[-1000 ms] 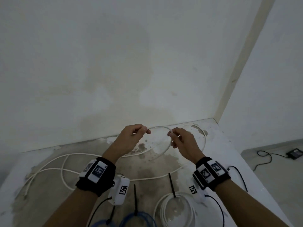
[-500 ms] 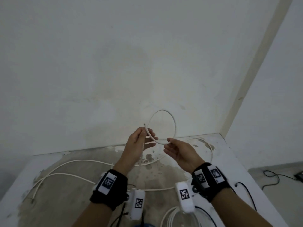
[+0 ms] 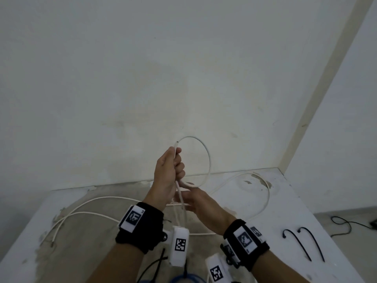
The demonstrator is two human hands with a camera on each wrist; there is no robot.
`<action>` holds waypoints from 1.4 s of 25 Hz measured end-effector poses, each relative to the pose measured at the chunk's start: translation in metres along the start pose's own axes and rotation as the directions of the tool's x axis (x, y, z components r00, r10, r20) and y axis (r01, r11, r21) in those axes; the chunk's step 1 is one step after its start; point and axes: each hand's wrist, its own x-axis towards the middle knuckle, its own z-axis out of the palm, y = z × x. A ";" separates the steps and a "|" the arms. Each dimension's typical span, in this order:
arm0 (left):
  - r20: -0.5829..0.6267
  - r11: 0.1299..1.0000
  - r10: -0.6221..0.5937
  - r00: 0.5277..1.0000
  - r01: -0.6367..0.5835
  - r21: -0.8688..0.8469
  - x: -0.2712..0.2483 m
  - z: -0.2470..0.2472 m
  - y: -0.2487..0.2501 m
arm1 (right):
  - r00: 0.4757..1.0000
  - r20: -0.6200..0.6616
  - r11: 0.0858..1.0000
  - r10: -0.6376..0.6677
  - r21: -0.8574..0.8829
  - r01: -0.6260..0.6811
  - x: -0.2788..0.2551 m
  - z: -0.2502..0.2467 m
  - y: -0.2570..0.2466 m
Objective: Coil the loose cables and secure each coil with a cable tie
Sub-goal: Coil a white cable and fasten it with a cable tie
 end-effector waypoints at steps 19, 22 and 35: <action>0.017 0.992 -0.109 0.994 0.110 -0.065 -0.008 -0.105 0.082 | 0.999 0.020 -0.301 0.038 -0.953 0.031 -0.077 -0.079 0.014; 0.057 0.954 -0.061 0.997 0.075 -0.289 -0.003 -0.095 0.082 | 0.973 -0.165 -0.351 0.162 -0.931 -0.100 -0.095 -0.091 0.023; 0.323 0.846 -0.534 0.782 0.496 0.197 -0.044 -0.034 0.001 | 0.650 -0.559 0.716 -0.514 -0.697 -0.033 -0.085 -0.115 -0.039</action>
